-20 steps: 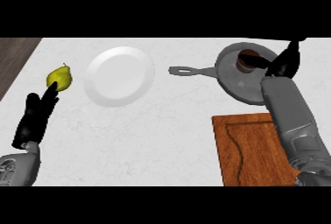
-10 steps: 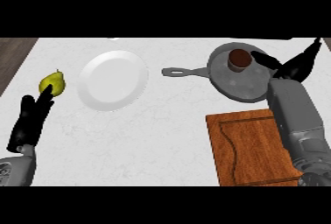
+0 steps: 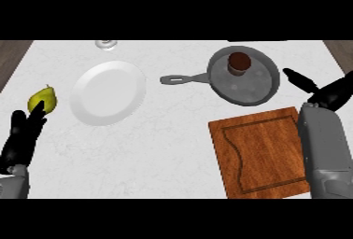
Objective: Pick the cupcake from the cutting board and place it in the pan
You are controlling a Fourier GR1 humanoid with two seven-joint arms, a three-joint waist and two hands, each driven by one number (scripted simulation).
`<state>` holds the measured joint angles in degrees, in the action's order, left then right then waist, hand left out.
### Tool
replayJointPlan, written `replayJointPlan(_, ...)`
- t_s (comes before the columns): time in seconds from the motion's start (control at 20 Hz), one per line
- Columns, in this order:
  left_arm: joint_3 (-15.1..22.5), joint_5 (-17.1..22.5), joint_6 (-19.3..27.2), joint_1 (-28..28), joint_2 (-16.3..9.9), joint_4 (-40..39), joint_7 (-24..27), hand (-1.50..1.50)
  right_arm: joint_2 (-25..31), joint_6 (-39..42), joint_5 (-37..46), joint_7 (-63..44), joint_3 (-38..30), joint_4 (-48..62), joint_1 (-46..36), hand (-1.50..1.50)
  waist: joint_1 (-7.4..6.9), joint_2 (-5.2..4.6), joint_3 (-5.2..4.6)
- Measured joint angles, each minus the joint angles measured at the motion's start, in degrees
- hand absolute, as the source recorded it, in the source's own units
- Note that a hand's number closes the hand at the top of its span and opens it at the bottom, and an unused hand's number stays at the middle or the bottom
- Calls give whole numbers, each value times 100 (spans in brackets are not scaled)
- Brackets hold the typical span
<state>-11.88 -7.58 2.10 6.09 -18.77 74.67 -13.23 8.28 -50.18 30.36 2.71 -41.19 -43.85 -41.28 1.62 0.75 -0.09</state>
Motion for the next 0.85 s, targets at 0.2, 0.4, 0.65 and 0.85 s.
replayJointPlan(0.2, -88, 31, -24, -122, -78, 89, -29, 0, -196, 600, -66, -298, 252, -1204, 873, -150, 112, 47, -6)
replayJointPlan(0.4, -152, 71, -49, -211, -106, 121, -41, 0, -470, 1204, -104, -657, 522, -2586, 1900, -150, 162, 55, -11)
replayJointPlan(0.65, -195, 140, -111, -223, -124, 210, -63, 0, -678, 2062, -205, -1205, 777, -4546, 3307, -150, 150, 33, -10)
replayJointPlan(0.85, -113, 65, -94, -149, -62, 186, -25, 0, -771, 2542, -417, -1707, 962, -6039, 4436, -150, 67, -8, -5)
